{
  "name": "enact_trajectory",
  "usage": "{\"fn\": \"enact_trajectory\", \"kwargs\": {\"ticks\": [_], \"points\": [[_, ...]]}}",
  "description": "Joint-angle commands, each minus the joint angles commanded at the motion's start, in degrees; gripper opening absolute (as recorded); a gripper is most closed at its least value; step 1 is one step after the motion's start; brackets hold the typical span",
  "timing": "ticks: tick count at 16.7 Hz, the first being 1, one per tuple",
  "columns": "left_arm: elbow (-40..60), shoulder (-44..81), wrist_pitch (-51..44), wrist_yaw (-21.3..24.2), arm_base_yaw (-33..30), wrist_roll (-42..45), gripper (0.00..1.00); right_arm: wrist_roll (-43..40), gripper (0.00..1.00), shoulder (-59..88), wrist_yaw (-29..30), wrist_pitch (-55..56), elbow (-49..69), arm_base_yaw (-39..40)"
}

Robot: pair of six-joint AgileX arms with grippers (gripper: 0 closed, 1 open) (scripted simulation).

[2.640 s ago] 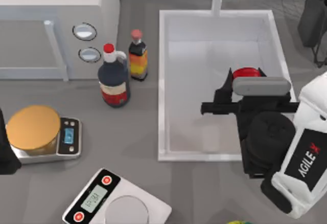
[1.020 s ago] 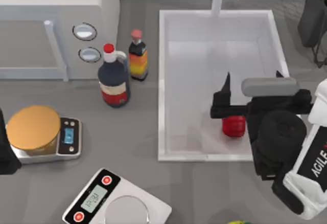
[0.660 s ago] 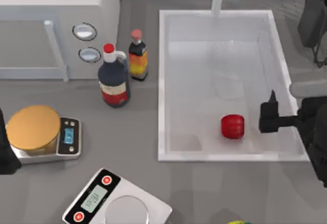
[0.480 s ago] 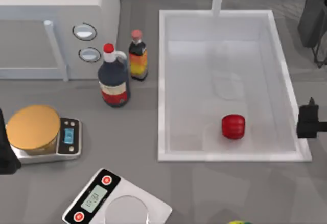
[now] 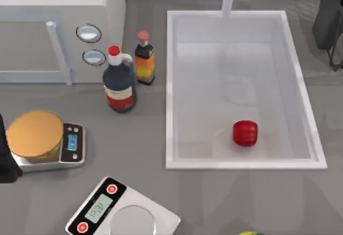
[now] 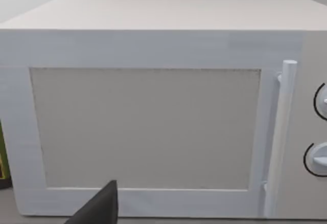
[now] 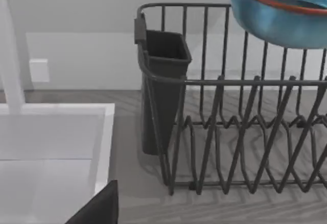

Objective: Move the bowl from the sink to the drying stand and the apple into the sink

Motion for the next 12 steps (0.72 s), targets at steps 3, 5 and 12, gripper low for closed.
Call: {"fn": "enact_trajectory", "kwargs": {"ticks": [3,5,12], "points": [[0.0,0.0,0.0,0.0,0.0,0.0,1.00,-0.3,1.00,-16.2,-3.5,-5.9,-1.5,-1.7],[0.0,0.0,0.0,0.0,0.0,0.0,1.00,-0.1,1.00,-24.0,-5.0,-11.8,-2.3,-2.8],[0.0,0.0,0.0,0.0,0.0,0.0,1.00,0.9,1.00,-33.9,-8.3,-21.5,-6.2,-3.5]]}}
